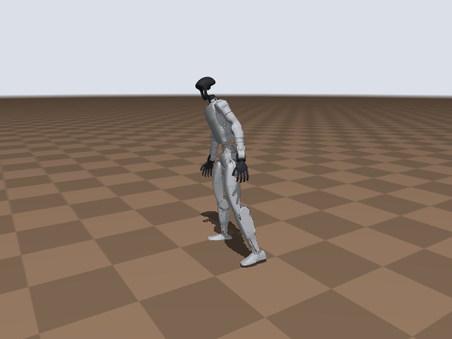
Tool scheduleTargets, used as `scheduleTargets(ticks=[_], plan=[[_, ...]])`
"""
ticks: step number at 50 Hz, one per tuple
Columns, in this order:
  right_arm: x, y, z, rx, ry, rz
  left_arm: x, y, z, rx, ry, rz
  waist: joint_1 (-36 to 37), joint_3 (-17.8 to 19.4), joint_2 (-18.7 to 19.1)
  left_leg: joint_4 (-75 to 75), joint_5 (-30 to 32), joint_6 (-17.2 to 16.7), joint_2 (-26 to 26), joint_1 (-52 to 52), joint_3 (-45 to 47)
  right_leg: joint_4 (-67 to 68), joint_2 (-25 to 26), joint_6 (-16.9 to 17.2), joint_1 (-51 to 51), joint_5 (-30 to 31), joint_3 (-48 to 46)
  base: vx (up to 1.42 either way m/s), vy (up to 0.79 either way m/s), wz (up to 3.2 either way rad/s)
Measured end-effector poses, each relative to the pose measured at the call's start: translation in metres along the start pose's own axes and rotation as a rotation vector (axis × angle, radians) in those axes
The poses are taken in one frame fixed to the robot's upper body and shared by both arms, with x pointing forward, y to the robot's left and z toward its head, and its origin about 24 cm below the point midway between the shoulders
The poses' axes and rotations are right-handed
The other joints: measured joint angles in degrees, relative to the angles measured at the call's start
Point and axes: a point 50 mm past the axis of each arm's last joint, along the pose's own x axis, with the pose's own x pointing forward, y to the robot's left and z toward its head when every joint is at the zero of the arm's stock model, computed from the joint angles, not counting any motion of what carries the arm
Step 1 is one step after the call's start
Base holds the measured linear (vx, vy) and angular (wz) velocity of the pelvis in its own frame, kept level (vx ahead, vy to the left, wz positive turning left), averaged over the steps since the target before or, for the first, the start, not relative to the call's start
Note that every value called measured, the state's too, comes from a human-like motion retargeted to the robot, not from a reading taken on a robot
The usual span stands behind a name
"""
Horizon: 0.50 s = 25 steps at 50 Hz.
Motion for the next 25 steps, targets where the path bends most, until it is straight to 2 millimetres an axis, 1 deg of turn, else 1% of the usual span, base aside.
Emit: scheduleTargets(ticks=[3,6,8,10,12,13,15,17,18,20,22,23,25], plan=[[0.001,0.005,0.004,-0.008,-0.008,0.020,-0.002,0.001,-0.011,-0.057,0.043,0.011,0.9,0.3,-0.4,1.8,-2.8,0.6,-0.6,0.6,0.5,-0.7,-0.6,0.6,-0.2,1.0,0.6,-0.06,0.30,-0.25],[0.000,0.013,0.011,0.013,-0.031,0.037,-0.005,0.007,-0.022,-0.062,0.080,0.024,1.8,0.6,-1.4,3.4,-7.0,1.9,-1.0,0.7,3.2,-1.1,-1.5,1.5,-0.3,2.2,0.8,-0.06,0.35,-0.14],[-0.002,0.018,0.014,0.044,-0.046,0.053,-0.006,0.014,-0.028,-0.034,0.101,0.035,2.3,0.6,-2.5,4.5,-9.8,3.9,-1.7,0.4,4.3,-1.1,-2.5,2.5,-0.3,3.2,0.5,-0.07,0.40,0.07],[-0.005,0.024,0.014,0.080,-0.052,0.075,-0.007,0.022,-0.033,0.012,0.122,0.046,2.8,0.7,-3.9,6.2,-12.0,7.1,-3.0,-0.2,3.9,-0.8,-3.9,3.6,-0.2,5.1,0.0,-0.08,0.44,0.22],[-0.007,0.028,0.013,0.101,-0.051,0.102,-0.005,0.032,-0.032,0.065,0.134,0.058,3.1,1.4,-4.8,9.3,-13.4,9.6,-3.9,-1.3,2.5,1.0,-4.9,3.5,-0.3,7.9,-0.8,-0.09,0.49,0.34],[-0.008,0.029,0.011,0.097,-0.048,0.115,-0.005,0.035,-0.032,0.091,0.138,0.062,3.1,2.0,-5.1,10.6,-13.7,10.3,-4.6,-1.3,1.9,2.9,-5.9,3.1,-0.4,9.5,-1.8,-0.08,0.59,0.41],[-0.011,0.031,0.004,0.063,-0.040,0.151,-0.005,0.042,-0.030,0.139,0.138,0.066,3.1,3.5,-4.6,11.5,-13.7,10.2,-4.9,0.0,1.1,9.7,-7.4,0.8,-1.6,13.2,-6.9,-0.08,0.64,0.36],[-0.012,0.033,0.000,0.000,-0.032,0.209,-0.002,0.050,-0.021,0.179,0.118,0.077,3.6,5.5,-2.9,11.3,-13.8,9.4,-3.9,2.3,0.8,21.4,-9.8,-3.6,-4.0,16.2,-17.5,-0.09,0.65,0.17],[-0.012,0.034,-0.001,-0.037,-0.026,0.245,0.000,0.055,-0.014,0.191,0.103,0.087,4.1,6.6,-2.1,11.6,-14.1,9.1,-3.5,3.3,0.8,27.4,-11.3,-5.9,-5.1,16.1,-23.0,-0.10,0.62,0.12],[-0.010,0.036,0.000,-0.111,-0.009,0.334,0.006,0.066,0.009,0.194,0.064,0.120,4.9,9.6,-1.4,13.5,-15.0,9.2,-3.6,4.6,0.4,37.6,-12.6,-7.7,-7.3,11.2,-28.7,-0.12,0.56,0.22],[-0.007,0.038,0.004,-0.192,0.007,0.413,0.010,0.080,0.034,0.185,0.018,0.163,6.1,11.8,-2.1,14.9,-15.5,9.7,-5.0,5.0,0.1,41.9,-9.5,-5.7,-10.9,5.4,-27.7,-0.13,0.49,0.22],[-0.005,0.039,0.009,-0.231,0.005,0.437,0.012,0.087,0.047,0.188,-0.009,0.186,6.9,12.5,-2.7,15.0,-15.6,10.2,-6.1,5.1,0.3,42.7,-7.3,-4.9,-12.6,4.0,-27.5,-0.15,0.47,0.06],[-0.001,0.042,0.022,-0.291,-0.029,0.435,0.013,0.102,0.073,0.209,-0.069,0.232,8.3,13.2,-4.4,14.0,-15.3,11.3,-8.5,4.9,0.6,42.5,-2.8,-5.0,-14.8,3.9,-29.6,-0.16,0.46,0.01]])
